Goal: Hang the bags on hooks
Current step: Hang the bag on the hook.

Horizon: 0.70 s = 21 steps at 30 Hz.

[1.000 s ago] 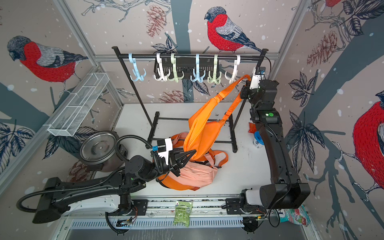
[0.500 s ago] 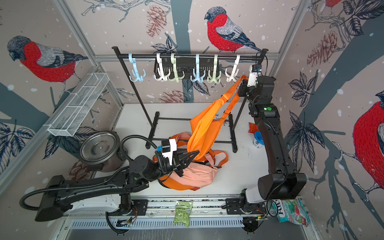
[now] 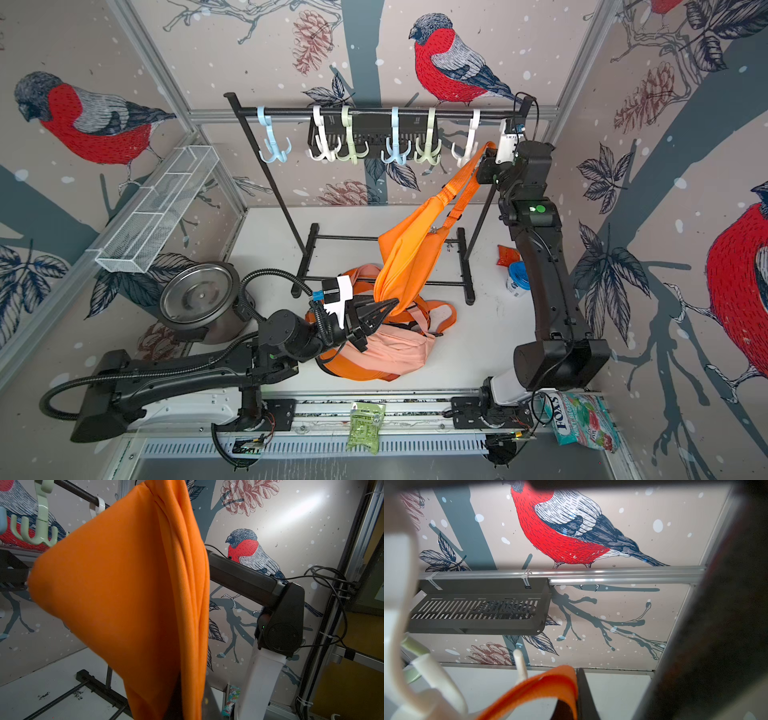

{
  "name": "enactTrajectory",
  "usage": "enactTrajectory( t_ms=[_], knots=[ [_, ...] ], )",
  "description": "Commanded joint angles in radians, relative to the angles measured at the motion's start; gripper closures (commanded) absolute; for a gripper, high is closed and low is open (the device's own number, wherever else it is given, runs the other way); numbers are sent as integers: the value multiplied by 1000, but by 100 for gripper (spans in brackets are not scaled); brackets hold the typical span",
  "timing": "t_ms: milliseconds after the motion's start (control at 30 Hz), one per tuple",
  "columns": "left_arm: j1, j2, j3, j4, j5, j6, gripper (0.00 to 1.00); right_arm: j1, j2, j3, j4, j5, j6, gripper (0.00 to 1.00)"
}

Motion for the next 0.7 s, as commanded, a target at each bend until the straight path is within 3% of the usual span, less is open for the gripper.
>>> enactTrajectory(
  t_ms=[0,433,667],
  knots=[
    [-4,6,2,29,35,-30,100,0,15,9,41,27,-6,98],
    [-4,-8,-44,27,2,-74,100,24,-8,-80,50,28,-24,96],
    [-5,-22,-12,-66,-26,-80,100,46,-48,-127,72,56,-32,95]
  ],
)
